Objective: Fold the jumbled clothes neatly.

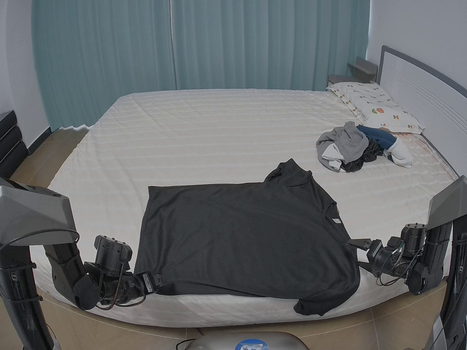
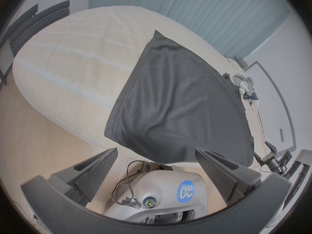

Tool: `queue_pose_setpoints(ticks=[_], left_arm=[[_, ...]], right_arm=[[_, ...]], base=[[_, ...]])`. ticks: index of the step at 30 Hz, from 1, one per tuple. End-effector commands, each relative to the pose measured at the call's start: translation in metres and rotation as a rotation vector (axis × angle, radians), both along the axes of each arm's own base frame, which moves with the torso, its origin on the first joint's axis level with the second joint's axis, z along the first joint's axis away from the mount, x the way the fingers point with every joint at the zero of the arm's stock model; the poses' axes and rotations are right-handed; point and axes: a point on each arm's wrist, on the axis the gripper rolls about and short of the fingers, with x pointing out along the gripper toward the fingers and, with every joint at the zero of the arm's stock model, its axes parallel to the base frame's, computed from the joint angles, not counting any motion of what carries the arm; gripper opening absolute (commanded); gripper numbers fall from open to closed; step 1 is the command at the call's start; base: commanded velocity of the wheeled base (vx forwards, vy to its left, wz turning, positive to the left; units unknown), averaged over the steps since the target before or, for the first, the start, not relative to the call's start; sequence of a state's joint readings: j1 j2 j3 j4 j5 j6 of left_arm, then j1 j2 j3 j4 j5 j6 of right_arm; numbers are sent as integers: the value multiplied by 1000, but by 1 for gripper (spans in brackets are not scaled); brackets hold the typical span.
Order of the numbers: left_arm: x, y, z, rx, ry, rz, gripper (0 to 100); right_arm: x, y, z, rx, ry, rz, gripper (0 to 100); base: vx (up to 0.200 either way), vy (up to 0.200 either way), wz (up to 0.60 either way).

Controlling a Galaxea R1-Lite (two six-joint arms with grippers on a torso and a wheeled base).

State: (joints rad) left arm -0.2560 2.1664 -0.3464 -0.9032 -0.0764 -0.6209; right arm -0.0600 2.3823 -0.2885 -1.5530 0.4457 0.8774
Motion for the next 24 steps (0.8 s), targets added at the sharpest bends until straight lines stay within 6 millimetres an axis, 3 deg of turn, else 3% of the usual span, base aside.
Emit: queue_pose_setpoints(ticks=[1, 8, 12, 18, 24], left_arm=[[-3, 5, 13, 7, -15, 1, 100], [13, 16, 13, 10, -28, 45, 100], [24, 30, 0, 13, -9, 100, 100], [28, 45, 2, -76, -37, 58, 100], [23, 47, 0, -78, -42, -36, 100]], right_arm=[[0, 0, 1, 0, -10, 1, 100], [0, 0, 1, 0, -9, 1, 100], [0, 0, 1, 0, -10, 1, 100], [0, 0, 1, 0, -10, 1, 100], [1, 0, 1, 0, -12, 1, 100]], base=[[0, 0, 0], [0, 0, 0], [0, 0, 0], [0, 0, 0], [0, 0, 0]])
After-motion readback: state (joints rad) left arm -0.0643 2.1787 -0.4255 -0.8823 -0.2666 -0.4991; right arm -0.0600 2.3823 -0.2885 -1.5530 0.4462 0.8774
